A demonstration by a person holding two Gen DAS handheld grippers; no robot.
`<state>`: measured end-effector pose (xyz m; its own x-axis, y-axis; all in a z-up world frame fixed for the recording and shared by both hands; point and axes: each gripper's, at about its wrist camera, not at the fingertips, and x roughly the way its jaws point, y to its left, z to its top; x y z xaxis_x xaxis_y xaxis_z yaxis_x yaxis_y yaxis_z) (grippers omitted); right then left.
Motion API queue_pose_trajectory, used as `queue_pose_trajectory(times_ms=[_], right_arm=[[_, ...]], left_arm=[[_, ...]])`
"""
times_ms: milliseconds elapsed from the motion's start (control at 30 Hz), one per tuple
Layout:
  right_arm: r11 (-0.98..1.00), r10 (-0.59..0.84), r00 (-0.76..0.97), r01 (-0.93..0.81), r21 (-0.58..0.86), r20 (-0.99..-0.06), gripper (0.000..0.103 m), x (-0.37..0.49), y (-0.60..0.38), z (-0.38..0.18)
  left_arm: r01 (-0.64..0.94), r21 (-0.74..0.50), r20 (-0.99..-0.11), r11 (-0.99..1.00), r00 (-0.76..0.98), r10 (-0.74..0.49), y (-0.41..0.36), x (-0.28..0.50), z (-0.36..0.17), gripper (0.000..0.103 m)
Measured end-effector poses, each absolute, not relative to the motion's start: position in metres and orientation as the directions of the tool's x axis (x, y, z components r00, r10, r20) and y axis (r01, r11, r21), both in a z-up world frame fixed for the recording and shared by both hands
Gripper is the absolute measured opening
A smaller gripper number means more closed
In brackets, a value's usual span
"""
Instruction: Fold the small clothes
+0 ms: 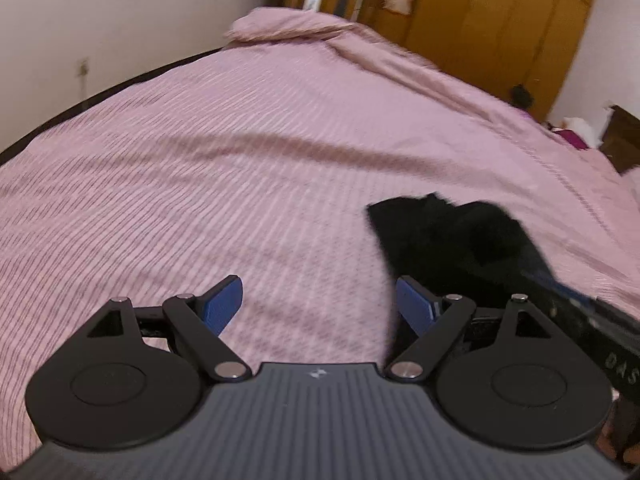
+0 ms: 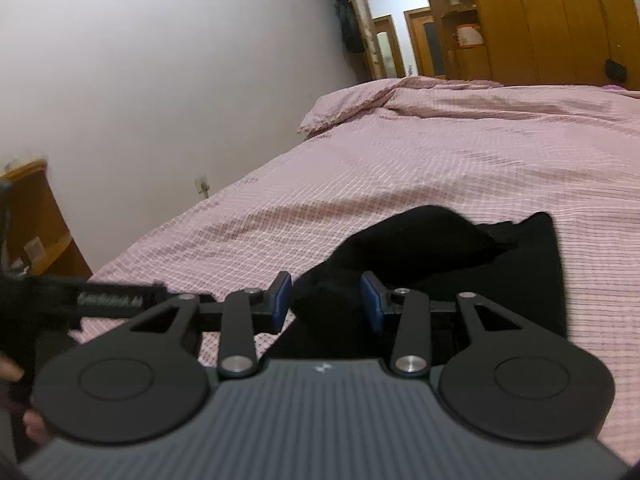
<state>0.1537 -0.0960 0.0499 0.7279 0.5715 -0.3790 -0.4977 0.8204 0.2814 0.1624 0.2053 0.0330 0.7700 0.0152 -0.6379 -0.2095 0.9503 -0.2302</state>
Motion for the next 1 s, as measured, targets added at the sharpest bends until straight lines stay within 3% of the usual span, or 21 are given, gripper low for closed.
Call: queue_pose_trajectory(times_ms=[300, 667, 733, 767, 800, 900, 1000], right_arm=[[0.879, 0.46, 0.811, -0.359, 0.312, -0.362, 0.042, 0.149, -0.156, 0.05], [0.911, 0.361, 0.821, -0.208, 0.357, -0.443, 0.043, 0.168, -0.189, 0.015], [0.907, 0.365, 0.818, -0.204, 0.369, -0.446, 0.043, 0.171, -0.191, 0.011], [0.905, 0.368, 0.816, -0.206, 0.372, -0.445, 0.043, 0.171, -0.193, 0.01], [0.903, 0.374, 0.816, -0.211, 0.375, -0.441, 0.043, 0.172, -0.193, 0.009], [0.899, 0.384, 0.817, -0.225, 0.375, -0.429, 0.043, 0.173, -0.192, 0.007], [0.888, 0.402, 0.808, -0.231, 0.397, -0.431, 0.043, 0.175, -0.189, 0.0]], left_arm=[[-0.001, -0.179, -0.583, 0.984, 0.806, -0.105, 0.151, 0.213, 0.069, 0.087], [0.179, 0.015, -0.676, 0.984, 0.727, -0.121, 0.084, 0.297, 0.021, 0.086], [0.177, 0.022, -0.671, 0.984, 0.733, -0.117, 0.084, 0.307, 0.01, 0.067], [0.169, 0.025, -0.658, 0.985, 0.744, -0.111, 0.086, 0.309, 0.008, 0.043], [0.134, 0.021, -0.635, 0.991, 0.767, -0.09, 0.09, 0.308, 0.008, 0.037], [0.002, -0.025, -0.595, 1.0, 0.803, -0.017, 0.113, 0.309, 0.004, 0.035], [-0.073, 0.006, -0.654, 0.997, 0.754, 0.059, 0.128, 0.321, -0.015, 0.035]])
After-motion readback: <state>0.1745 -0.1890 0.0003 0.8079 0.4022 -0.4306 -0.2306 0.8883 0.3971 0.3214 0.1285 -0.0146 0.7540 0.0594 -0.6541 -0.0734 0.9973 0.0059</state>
